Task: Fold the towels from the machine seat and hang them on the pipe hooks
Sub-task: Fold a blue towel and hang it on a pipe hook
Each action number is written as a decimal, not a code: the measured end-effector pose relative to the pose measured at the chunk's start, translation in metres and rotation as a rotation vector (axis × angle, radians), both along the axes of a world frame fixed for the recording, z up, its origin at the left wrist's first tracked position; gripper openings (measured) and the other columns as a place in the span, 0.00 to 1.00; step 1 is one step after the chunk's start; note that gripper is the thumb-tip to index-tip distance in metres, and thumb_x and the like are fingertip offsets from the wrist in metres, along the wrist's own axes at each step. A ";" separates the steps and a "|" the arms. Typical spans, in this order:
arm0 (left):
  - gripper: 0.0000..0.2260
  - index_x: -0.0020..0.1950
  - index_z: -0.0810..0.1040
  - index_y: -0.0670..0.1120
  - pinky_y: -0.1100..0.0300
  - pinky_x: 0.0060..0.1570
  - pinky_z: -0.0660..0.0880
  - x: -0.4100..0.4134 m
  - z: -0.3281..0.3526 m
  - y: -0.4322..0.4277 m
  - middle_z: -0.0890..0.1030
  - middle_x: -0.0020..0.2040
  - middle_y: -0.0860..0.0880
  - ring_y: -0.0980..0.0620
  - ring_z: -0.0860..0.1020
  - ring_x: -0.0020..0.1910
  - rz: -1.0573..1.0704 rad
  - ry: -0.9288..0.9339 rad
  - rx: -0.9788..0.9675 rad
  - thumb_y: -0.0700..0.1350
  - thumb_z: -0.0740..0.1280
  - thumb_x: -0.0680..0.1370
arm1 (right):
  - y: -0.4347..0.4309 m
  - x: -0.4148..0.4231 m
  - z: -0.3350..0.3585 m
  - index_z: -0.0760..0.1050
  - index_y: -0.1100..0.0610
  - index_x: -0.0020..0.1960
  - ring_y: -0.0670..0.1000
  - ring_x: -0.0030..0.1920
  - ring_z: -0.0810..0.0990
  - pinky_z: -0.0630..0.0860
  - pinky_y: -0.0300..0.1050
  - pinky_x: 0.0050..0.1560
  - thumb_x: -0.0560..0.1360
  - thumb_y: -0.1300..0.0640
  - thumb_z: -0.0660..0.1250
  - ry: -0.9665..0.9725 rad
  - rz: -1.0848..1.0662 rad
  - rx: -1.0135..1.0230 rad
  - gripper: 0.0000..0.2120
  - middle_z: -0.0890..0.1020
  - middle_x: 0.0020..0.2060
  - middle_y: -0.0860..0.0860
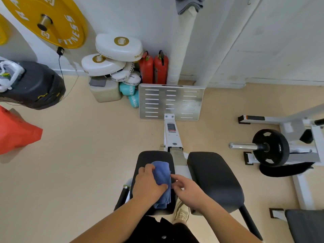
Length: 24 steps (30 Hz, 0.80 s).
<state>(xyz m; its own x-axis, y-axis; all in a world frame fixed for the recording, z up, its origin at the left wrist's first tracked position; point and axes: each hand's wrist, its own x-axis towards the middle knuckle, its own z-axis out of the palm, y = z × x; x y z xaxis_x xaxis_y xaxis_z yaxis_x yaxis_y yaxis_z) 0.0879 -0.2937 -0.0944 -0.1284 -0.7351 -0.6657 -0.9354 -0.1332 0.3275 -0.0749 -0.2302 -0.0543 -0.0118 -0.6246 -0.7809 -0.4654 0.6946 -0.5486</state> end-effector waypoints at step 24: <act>0.21 0.59 0.77 0.58 0.67 0.48 0.73 0.076 0.147 0.103 0.72 0.50 0.61 0.61 0.72 0.48 -0.499 0.401 -0.306 0.60 0.73 0.68 | 0.098 0.017 0.124 0.74 0.45 0.50 0.43 0.53 0.80 0.79 0.42 0.61 0.68 0.49 0.77 0.168 0.299 -0.475 0.15 0.81 0.50 0.43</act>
